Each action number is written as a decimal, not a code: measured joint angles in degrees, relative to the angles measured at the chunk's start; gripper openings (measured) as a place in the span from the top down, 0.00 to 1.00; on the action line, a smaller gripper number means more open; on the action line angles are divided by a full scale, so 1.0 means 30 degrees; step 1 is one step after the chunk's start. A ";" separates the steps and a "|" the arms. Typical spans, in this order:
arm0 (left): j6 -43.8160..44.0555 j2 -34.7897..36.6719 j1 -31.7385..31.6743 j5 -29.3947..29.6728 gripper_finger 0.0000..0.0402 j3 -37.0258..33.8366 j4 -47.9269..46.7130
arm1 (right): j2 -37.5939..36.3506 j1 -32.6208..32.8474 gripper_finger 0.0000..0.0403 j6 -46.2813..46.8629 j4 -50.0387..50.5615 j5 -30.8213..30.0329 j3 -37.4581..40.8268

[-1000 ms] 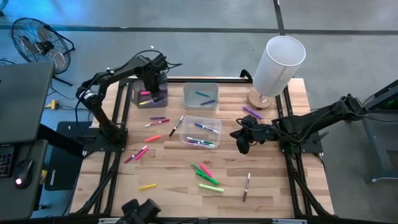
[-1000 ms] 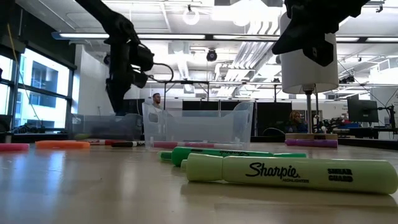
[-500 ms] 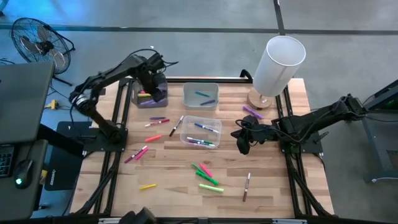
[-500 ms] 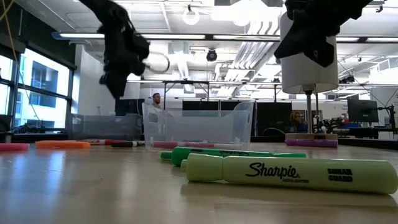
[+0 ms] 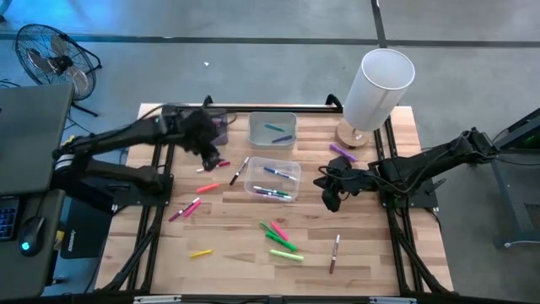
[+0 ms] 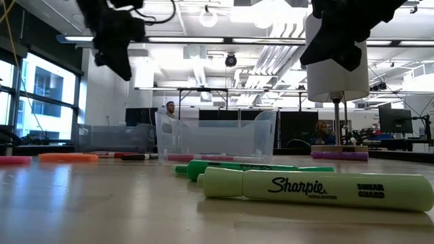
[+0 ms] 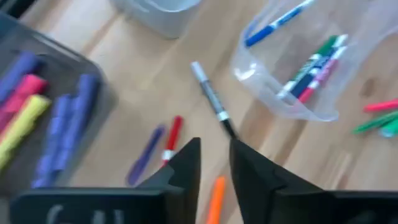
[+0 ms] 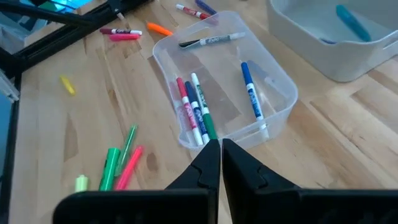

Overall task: Pick & Place Markers
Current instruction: Put the purple highlighter into the black bin

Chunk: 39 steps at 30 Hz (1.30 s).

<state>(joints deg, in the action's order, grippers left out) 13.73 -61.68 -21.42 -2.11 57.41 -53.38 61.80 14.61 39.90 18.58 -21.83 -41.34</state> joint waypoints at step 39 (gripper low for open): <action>0.5317 0.2116 0.3274 -0.2266 1.00 -0.5038 0.4924 | 0.3897 -1.4656 0.69 -0.7867 1.1428 0.2936 -0.0015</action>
<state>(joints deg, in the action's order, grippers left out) 29.68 -55.33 -11.60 -8.91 42.30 -38.61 73.49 -29.36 16.30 52.86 -13.02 -41.39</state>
